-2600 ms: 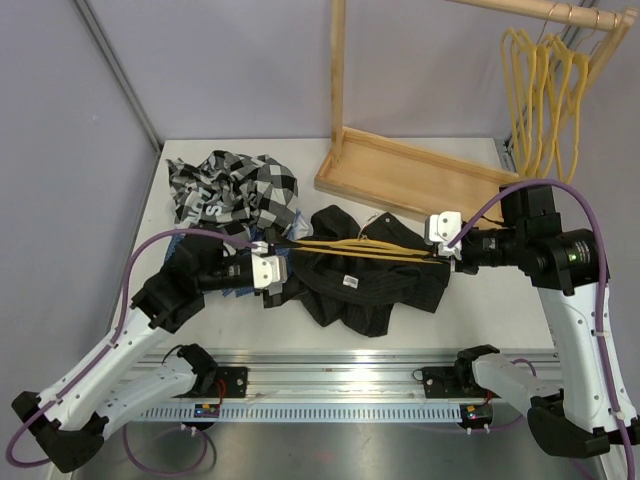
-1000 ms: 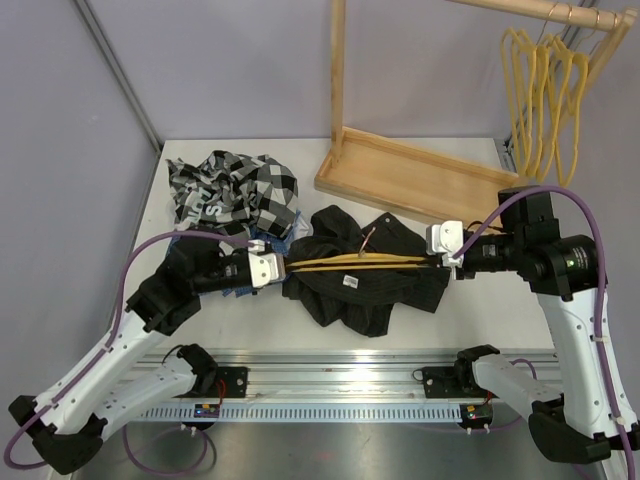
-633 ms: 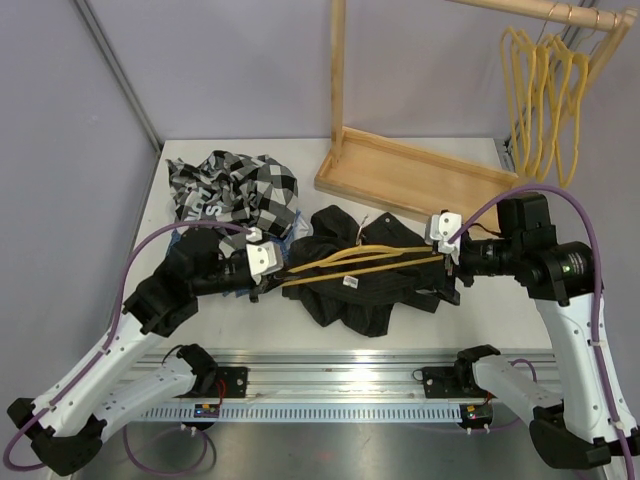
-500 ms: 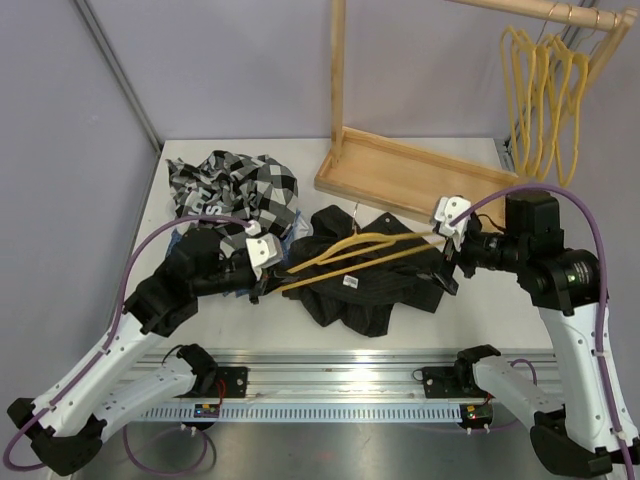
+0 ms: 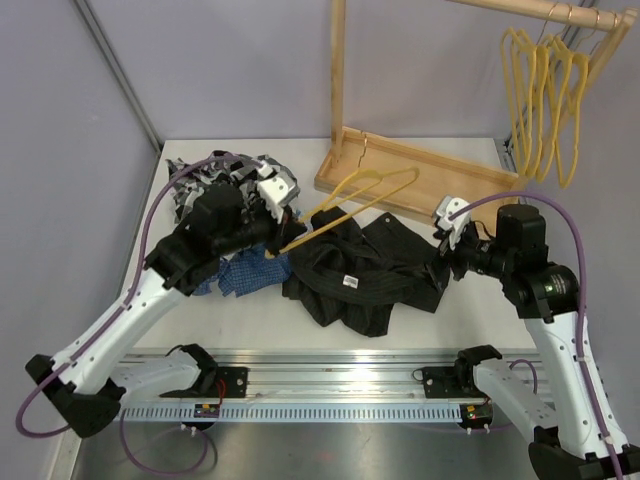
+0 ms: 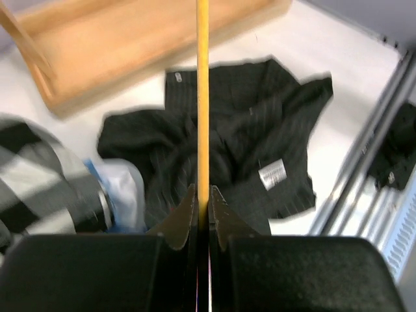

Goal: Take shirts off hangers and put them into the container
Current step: Hang the hanger back to the clothesline with the left arm

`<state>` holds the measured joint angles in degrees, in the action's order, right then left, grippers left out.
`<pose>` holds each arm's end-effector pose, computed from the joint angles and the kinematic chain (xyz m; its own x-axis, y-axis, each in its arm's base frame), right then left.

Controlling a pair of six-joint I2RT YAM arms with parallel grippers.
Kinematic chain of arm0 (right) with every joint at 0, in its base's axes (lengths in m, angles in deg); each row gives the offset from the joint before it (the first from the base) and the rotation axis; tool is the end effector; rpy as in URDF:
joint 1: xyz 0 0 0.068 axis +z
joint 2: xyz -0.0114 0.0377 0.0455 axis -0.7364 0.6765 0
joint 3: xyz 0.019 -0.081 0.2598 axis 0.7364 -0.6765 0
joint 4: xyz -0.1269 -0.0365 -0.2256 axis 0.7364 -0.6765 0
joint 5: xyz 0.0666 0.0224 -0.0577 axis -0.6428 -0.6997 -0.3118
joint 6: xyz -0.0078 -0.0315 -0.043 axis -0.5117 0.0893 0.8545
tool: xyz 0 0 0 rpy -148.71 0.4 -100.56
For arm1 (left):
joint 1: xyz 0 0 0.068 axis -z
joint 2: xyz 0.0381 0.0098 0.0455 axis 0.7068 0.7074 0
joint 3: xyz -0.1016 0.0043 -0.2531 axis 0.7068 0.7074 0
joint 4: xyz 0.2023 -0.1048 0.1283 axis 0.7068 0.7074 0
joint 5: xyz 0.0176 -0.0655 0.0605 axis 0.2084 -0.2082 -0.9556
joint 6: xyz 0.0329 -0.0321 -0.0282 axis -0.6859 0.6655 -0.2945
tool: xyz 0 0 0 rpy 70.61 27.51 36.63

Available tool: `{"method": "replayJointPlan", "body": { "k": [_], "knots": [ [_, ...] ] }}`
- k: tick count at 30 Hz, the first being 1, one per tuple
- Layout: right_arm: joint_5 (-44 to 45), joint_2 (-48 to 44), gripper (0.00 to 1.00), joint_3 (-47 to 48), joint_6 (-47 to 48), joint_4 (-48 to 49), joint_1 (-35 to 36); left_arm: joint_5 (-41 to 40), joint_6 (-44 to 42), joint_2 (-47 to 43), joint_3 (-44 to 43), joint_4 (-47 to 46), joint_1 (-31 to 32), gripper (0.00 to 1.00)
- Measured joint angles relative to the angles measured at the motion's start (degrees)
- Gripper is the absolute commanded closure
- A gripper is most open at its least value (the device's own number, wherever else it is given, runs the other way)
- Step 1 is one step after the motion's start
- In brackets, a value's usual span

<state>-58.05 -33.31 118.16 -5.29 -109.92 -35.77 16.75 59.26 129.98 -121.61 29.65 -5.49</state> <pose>0.1284 0.0458 0.3968 -0.1060 -0.4650 -0.8789 -0.7862 0.5804 -0.2123 0.1550 -0.1403 0.3903 -0.2456 0.2477 -0.9372 0.8190 0.5702 -0.0639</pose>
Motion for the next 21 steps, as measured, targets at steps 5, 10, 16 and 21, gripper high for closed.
{"method": "replayJointPlan", "body": {
  "k": [5, 10, 16, 21],
  "knots": [
    [-8.66, -3.06, 0.01, -10.01, 3.37, -2.71, 0.0, -0.35, -0.7, 12.26, -11.74, -3.41, -0.02, 1.0],
    [-12.74, -5.68, 0.01, -15.89, 5.81, -3.45, 0.0, -0.09, -1.11, 23.65, -22.71, -5.09, -0.22, 1.0],
    [-15.04, -6.01, 0.01, -16.7, 7.32, -3.91, 0.0, 2.19, -0.83, 33.42, -33.97, -7.93, -0.39, 1.0],
    [-15.47, -6.32, 0.01, -16.72, 7.76, -3.91, 0.0, 4.17, -0.24, 40.89, -43.98, -11.15, -0.39, 1.0]
  ]
}}
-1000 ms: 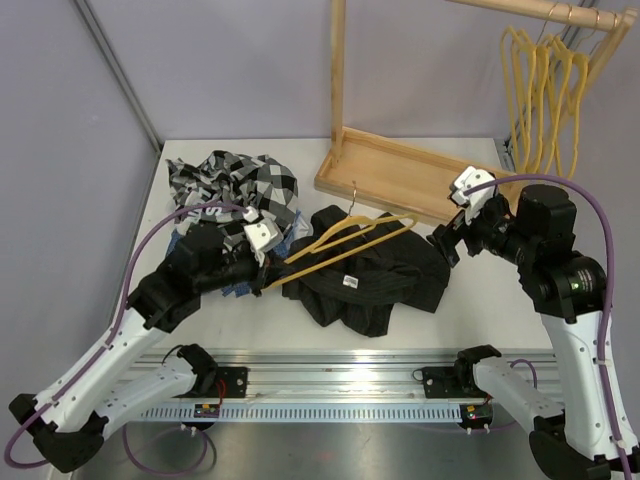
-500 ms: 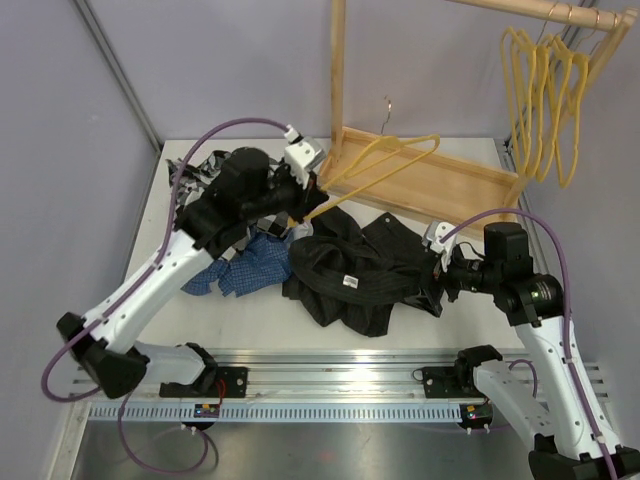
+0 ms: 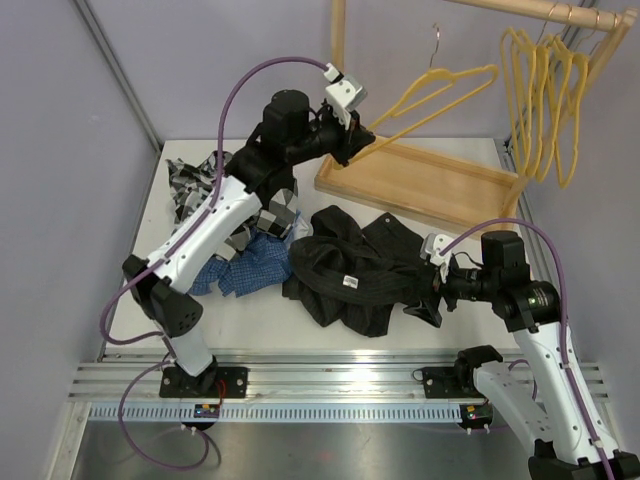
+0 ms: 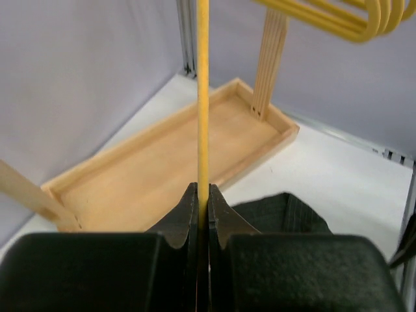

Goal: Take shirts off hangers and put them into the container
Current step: Hang the hanger back to the clothesline with the left arm

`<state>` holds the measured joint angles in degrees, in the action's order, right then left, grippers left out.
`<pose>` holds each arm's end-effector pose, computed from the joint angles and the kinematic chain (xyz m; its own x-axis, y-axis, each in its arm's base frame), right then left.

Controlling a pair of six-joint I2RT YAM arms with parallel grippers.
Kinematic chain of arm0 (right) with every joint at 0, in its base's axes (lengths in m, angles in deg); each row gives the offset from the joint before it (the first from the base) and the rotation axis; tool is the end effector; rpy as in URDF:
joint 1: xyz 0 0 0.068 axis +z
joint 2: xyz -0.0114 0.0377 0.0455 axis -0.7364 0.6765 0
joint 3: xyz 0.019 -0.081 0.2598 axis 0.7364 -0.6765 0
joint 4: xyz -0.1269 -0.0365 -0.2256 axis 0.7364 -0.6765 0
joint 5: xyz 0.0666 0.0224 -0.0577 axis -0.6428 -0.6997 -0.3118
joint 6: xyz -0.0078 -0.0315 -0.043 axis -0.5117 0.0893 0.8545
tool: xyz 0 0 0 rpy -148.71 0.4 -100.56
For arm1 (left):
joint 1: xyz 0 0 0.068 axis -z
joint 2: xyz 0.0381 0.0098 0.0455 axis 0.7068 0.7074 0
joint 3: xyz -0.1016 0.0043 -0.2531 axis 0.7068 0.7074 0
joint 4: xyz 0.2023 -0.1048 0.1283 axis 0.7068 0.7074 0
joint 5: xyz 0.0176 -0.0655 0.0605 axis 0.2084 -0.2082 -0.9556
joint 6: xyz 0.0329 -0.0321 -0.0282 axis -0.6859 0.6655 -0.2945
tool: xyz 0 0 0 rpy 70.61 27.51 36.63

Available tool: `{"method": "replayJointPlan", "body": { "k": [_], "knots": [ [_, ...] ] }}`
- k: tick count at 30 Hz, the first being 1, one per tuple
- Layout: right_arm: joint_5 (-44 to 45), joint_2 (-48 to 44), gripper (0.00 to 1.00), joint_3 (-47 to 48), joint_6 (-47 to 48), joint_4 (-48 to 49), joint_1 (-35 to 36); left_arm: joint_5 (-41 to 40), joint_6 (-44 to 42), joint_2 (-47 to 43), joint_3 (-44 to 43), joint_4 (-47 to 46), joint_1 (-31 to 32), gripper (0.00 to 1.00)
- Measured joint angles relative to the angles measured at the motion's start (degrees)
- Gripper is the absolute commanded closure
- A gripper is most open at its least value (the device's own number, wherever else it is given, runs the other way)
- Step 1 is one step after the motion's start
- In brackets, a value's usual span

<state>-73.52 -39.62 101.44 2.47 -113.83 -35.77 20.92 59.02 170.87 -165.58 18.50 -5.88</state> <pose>0.1099 0.0495 0.3196 -0.1314 -0.4566 -0.8799 -0.9379 0.3447 -0.0388 0.2939 -0.2545 0.4706 -0.0552 0.0939 -0.9940 0.8602 0.5099 0.0004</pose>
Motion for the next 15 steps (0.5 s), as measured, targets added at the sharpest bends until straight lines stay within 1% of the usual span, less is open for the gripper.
{"method": "replayJointPlan", "body": {
  "k": [4, 7, 11, 15],
  "knots": [
    [0.0, -0.85, 0.01, -0.07, 0.02, 0.02, 0.0, 0.57, 0.7, 7.63, -10.73, -0.68, -0.09, 1.0],
    [-0.04, -1.33, 0.01, -0.07, 0.02, 0.04, 0.0, 0.2, 0.9, 12.37, -16.79, -1.07, -0.17, 1.0],
    [-0.09, -1.38, 0.01, -0.11, 0.07, 0.13, 0.0, -0.48, 1.14, 16.61, -20.87, -1.64, -0.48, 1.0],
    [-0.11, -1.36, 0.01, -0.35, 0.2, 0.13, 0.0, -1.07, 2.29, 19.52, -22.64, -3.19, -0.94, 1.0]
  ]
}}
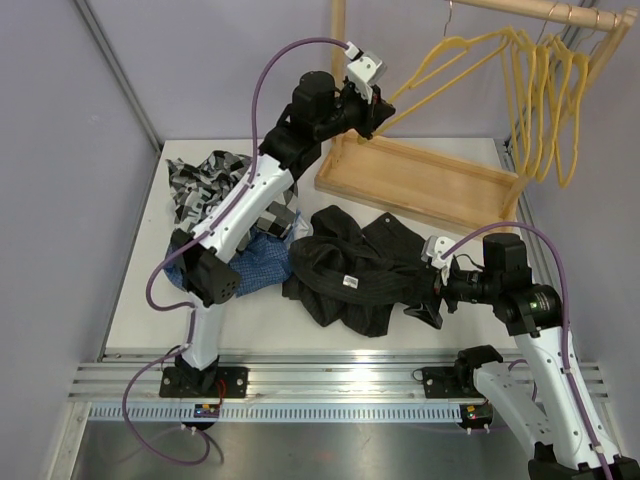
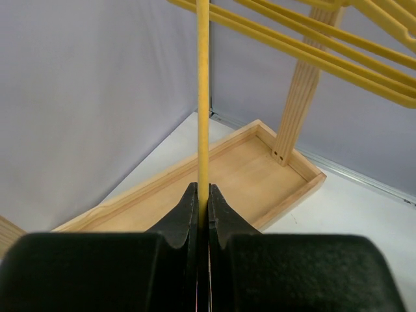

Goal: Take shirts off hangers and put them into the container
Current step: Hang the hanger back to the clothesline with the left arm

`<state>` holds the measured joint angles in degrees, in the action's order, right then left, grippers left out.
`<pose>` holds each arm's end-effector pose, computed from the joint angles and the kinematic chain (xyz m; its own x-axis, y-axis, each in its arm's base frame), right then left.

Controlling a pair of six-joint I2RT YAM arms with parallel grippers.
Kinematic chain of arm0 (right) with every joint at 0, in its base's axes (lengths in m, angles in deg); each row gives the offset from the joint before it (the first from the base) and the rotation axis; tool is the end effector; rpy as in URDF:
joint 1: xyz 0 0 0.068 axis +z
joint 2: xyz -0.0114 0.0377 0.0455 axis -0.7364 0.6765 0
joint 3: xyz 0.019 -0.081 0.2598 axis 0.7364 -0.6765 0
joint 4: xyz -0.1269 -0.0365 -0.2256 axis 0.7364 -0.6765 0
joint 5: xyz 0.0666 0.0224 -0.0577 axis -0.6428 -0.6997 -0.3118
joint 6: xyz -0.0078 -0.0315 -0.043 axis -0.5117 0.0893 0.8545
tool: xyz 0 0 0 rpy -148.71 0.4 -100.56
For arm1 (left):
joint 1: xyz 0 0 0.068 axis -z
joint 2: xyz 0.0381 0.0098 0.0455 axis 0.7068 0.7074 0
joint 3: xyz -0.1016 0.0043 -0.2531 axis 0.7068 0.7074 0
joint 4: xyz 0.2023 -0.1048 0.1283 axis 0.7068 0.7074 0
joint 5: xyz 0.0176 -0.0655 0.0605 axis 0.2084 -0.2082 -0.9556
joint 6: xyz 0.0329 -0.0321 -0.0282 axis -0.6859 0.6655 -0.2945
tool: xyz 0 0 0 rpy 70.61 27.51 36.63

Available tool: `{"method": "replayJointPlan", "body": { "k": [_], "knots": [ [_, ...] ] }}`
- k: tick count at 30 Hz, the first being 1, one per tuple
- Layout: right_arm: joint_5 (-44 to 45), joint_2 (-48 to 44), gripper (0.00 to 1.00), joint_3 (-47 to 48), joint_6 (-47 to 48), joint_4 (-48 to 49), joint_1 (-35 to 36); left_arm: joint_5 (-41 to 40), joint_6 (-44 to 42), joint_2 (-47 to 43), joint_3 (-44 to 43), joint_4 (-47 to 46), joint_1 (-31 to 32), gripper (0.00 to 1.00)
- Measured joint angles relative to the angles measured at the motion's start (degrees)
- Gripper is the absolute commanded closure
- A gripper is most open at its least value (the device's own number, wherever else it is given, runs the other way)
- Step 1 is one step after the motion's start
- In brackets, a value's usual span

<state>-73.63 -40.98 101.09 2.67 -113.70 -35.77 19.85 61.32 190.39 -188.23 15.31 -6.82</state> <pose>0.1054 0.0486 0.3202 -0.1106 -0.4533 -0.8845 -0.9379 0.3421 -0.0581 0.3616 -0.2987 0.4684 -0.0043 0.0039 -1.0000 0.8406 0.5416 -0.0015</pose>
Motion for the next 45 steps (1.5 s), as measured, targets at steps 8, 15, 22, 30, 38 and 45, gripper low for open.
{"method": "replayJointPlan", "body": {
  "k": [8, 15, 22, 30, 38, 45],
  "knots": [
    [-0.04, 0.24, 0.01, -0.04, 0.09, -0.02, -0.13, -2.47, 2.47, 5.6, -6.54, -4.0, -0.46, 1.0],
    [-1.18, 0.22, 0.01, -0.04, 0.5, -0.13, -1.36, -4.59, 5.51, 10.19, -10.58, -8.66, -0.79, 1.0],
    [-2.73, 0.09, 0.01, -0.04, 1.33, -0.48, -2.75, -6.91, 8.44, 15.74, -13.22, -10.88, -1.36, 1.0],
    [-4.09, 0.09, 0.01, -0.04, 2.43, -1.25, -3.1, -7.13, 12.44, 17.44, -14.16, -12.04, -4.02, 1.0],
    [-4.44, 0.09, 0.01, -0.04, 2.64, -1.25, -3.54, -3.3, 17.29, 17.44, -13.27, -12.76, -6.32, 1.0],
    [-4.46, 0.09, 0.01, -0.04, 2.89, -1.25, -3.87, -3.74, 17.4, 14.78, -6.49, -16.94, -7.02, 0.68]
  ]
}}
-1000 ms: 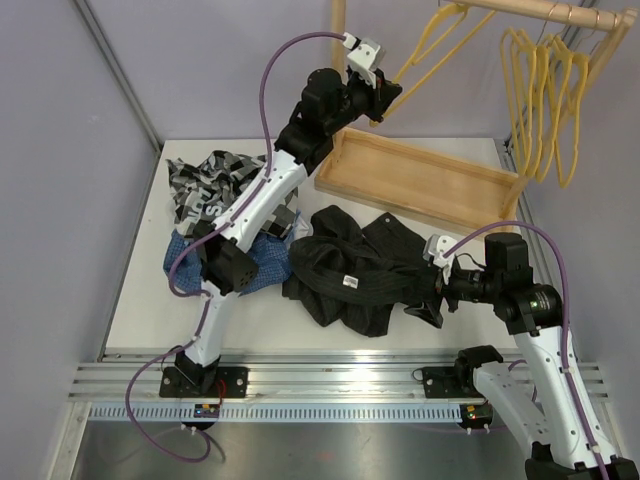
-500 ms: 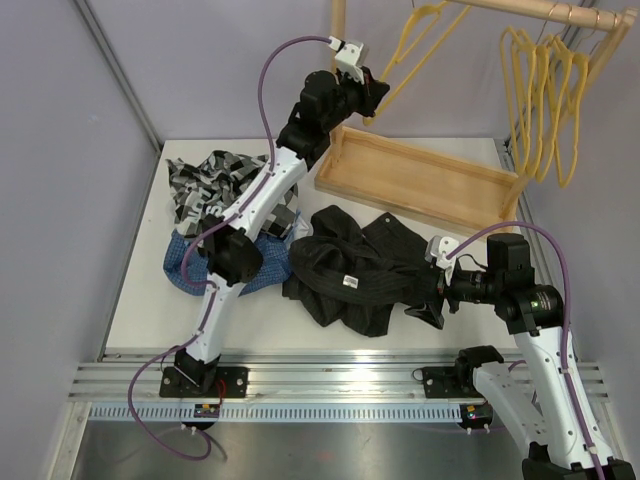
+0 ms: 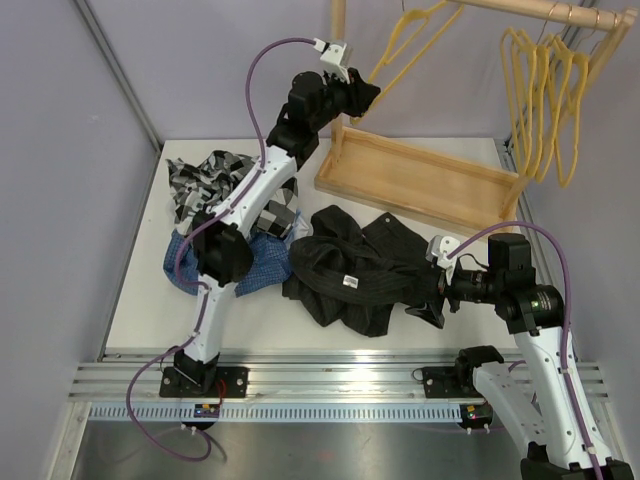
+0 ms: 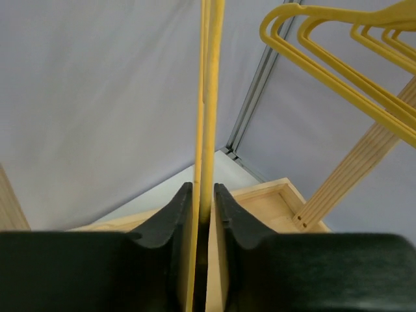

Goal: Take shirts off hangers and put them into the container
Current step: Hang the hanger back to the clothesline with the left arm, then place the shirt into the basket

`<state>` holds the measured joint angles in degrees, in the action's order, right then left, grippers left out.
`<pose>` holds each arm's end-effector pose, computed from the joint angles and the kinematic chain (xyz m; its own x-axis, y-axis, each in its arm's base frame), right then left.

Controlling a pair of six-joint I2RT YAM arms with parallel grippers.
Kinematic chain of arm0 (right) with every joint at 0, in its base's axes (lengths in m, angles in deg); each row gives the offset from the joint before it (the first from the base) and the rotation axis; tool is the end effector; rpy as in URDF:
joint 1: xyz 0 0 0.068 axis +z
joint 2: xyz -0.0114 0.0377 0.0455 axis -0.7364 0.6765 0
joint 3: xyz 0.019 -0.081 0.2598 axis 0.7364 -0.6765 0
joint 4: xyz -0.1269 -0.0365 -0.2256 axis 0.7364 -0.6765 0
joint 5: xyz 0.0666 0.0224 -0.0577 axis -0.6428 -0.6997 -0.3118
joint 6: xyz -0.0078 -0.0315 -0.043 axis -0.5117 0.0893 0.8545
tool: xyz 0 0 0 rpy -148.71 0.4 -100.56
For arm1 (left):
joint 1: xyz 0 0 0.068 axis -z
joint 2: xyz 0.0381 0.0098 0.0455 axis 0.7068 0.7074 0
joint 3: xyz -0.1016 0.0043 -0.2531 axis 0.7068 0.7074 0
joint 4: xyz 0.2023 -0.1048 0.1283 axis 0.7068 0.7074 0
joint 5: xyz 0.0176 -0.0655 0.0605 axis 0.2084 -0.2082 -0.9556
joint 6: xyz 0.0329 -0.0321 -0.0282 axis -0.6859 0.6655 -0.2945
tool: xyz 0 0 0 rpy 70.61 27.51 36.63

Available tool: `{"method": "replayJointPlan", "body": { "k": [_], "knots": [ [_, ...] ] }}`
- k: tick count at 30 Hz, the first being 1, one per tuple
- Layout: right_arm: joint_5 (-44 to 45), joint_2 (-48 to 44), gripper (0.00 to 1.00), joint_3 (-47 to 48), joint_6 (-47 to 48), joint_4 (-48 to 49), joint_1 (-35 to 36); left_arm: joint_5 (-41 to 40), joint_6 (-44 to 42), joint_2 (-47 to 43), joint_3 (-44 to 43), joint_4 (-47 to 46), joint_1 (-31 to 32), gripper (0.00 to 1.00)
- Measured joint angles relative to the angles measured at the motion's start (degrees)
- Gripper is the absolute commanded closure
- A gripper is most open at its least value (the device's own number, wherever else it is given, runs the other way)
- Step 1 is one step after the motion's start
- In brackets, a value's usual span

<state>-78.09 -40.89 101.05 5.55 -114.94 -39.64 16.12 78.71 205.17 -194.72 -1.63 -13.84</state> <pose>0.1056 0.0428 0.3198 -0.0977 -0.4250 -0.8999 -0.9410 0.3338 -0.0555 0.4570 -0.2869 0.4132 -0.0976 -0.2774 -0.9558 0.7264 0.6366 -0.2589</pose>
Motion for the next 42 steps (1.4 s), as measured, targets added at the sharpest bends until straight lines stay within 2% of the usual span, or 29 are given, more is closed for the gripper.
{"method": "replayJointPlan", "body": {
  "k": [1, 5, 12, 14, 24, 26, 30, 33, 36, 42],
  "knots": [
    [0.02, 0.0, 0.01, 0.0, 0.02, 0.0, 0.0, -0.33, -0.26, -1.11, 1.2, 0.68, -0.07, 0.49],
    [0.04, -0.2, 0.01, 0.0, 0.09, 0.0, -0.15, -0.92, -1.42, -5.44, 6.14, 2.54, -0.09, 0.23],
    [0.52, -1.2, 0.0, 0.0, 0.02, 0.04, -0.94, -1.01, -4.52, -16.2, 18.03, 3.87, -0.04, 0.01],
    [0.74, -1.38, 0.01, 0.0, -0.11, 0.07, -1.22, -1.29, -6.27, -21.24, 22.64, 5.53, -0.04, 0.01],
    [2.62, -2.14, 0.01, -0.02, -0.85, 1.16, -2.58, -4.79, -17.09, -55.74, 58.58, 10.78, 0.83, 0.01],
    [3.08, -2.14, 0.01, -0.02, -0.96, 1.22, -3.15, -4.66, -19.71, -61.88, 65.79, 12.41, 2.32, 0.01],
    [3.19, -2.14, 0.01, -0.02, -0.98, 1.27, -4.13, -4.52, -26.91, -71.43, 79.25, 14.47, 10.6, 0.01],
    [3.21, -1.95, 0.01, -0.02, -0.98, 1.29, -4.61, -3.34, -31.8, -75.6, 88.32, 15.15, 17.27, 0.01],
    [3.21, -1.53, 0.01, -0.04, -0.98, 1.29, -5.09, -2.86, -35.15, -76.83, 94.03, 14.99, 20.2, 0.01],
    [3.23, -0.5, 0.01, -0.11, -0.98, 1.29, -5.75, -3.43, -40.39, -72.11, 95.21, 12.66, 21.51, 0.01]
  ]
}}
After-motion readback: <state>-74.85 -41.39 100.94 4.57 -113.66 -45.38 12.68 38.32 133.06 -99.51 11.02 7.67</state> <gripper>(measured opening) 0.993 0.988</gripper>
